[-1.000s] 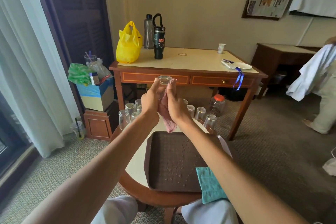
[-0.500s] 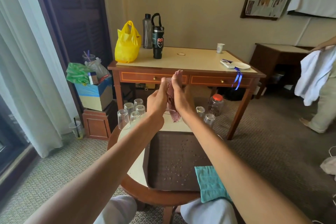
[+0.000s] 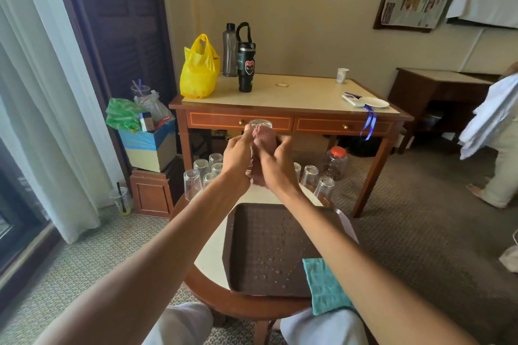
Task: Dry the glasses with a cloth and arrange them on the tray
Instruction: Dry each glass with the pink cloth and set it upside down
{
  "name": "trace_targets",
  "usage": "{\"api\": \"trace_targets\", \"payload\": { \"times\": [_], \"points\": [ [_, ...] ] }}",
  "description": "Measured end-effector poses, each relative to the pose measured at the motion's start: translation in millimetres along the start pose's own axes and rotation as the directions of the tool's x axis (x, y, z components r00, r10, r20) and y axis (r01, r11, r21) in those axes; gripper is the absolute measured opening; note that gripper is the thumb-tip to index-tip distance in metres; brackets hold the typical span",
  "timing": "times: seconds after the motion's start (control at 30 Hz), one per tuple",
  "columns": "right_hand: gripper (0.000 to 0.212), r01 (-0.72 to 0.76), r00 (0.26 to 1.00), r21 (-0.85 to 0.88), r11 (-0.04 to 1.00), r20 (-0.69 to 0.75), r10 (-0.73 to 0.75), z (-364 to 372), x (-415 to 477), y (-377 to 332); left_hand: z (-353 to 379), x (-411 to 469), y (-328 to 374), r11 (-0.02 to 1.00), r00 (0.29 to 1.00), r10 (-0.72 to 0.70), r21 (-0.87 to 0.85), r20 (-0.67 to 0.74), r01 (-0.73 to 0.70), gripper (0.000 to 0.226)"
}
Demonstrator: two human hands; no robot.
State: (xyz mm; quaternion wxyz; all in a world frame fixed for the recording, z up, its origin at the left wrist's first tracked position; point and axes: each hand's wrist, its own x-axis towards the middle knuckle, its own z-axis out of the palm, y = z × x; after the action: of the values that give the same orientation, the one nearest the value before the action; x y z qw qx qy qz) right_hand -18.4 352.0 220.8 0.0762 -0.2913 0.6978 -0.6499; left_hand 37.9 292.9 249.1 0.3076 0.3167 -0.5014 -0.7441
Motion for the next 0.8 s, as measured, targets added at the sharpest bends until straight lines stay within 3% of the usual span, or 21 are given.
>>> {"api": "trace_targets", "payload": {
  "times": [0.2,0.37,0.53,0.67,0.8],
  "points": [
    [0.062,-0.164,0.979,0.077,0.983,-0.11,0.172,-2.8,26.2,-4.8,3.0,-5.5,-8.9,0.995,0.998,0.059,0.082,-0.022,-0.057,0.043],
    [0.074,-0.302,0.953,0.057,0.952,0.013,0.302,-3.2,13.7,-13.1,3.2,-3.4,-6.0,0.996,0.996,0.081,0.038,-0.032,-0.08,0.024],
    [0.079,-0.204,0.974,0.052,0.977,0.115,0.197,4.2,-3.3,1.0,-2.9,-1.0,-1.1,0.999,0.999,0.017,-0.031,-0.038,-0.019,0.031],
    [0.038,-0.072,0.993,0.067,0.995,0.1,0.065,1.6,-6.3,3.7,-6.9,2.6,-4.7,0.998,0.999,0.037,-0.041,-0.015,-0.038,0.038],
    [0.036,0.007,1.0,0.069,0.998,0.025,-0.008,-0.6,5.3,-6.1,-2.7,-1.3,-10.2,1.0,1.0,0.03,0.002,-0.008,-0.03,0.042]
  ]
}}
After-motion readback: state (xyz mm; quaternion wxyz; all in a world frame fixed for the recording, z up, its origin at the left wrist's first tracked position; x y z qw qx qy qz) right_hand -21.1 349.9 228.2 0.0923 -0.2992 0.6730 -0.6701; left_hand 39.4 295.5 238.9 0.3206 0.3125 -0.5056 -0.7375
